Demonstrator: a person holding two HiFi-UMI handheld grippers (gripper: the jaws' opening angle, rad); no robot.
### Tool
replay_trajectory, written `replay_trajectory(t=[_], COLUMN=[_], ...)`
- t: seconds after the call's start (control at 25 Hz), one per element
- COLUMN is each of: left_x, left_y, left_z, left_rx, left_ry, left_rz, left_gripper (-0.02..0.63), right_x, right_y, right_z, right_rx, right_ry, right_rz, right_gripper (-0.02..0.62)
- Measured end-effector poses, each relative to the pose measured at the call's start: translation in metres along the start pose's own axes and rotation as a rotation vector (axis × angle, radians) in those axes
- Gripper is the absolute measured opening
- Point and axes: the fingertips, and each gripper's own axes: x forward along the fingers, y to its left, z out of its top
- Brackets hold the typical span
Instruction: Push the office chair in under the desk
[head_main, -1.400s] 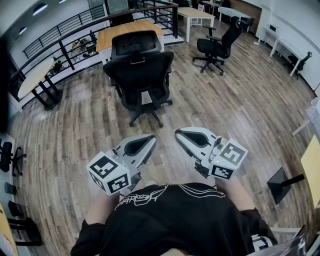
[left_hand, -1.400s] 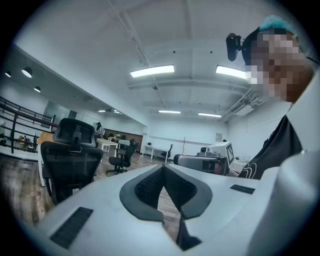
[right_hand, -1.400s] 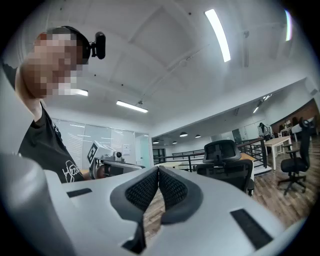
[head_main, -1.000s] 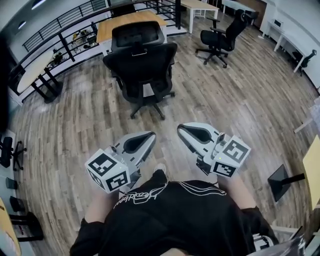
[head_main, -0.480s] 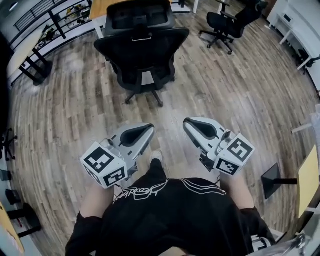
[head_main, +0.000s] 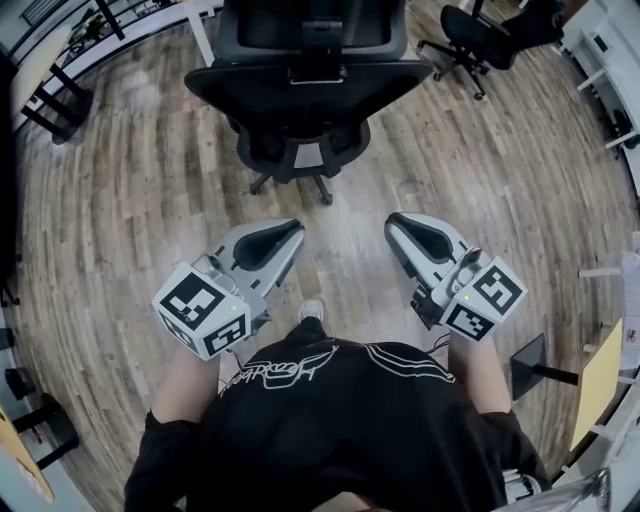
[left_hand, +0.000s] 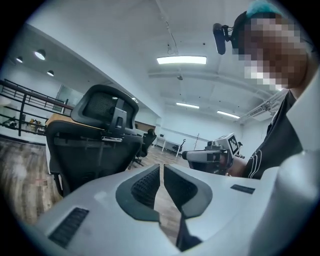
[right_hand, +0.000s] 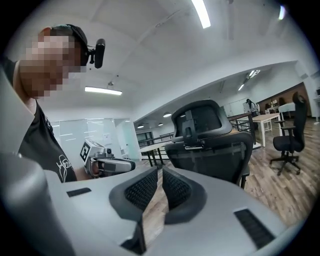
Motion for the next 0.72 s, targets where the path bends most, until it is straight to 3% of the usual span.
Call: replay_trajectory(t=[0.28, 0.56, 0.72], left_x=[0.003, 0.011, 0.014], left_y=[0.053, 0.09, 0.13], left_z=[0.022, 0.035, 0.044], left_rx=[0.048, 0.106, 0.104], left_ry=[-0.008, 0.005, 0.008], left_rz=[0.075, 0.164, 0.254], left_gripper=[0.016, 0.126, 0.179], right_x=[0.013, 0.015, 0.022], right_y=[-0.04, -0.086, -0.121], right_z=[0.027, 0.057, 0.07], right_rx=[-0.126, -0.198, -0.196], right_ry=[0.0, -0.039, -0.052], right_rz=[-0.106, -0.175, -0.176], right_gripper=[0.044, 0.054, 0.117])
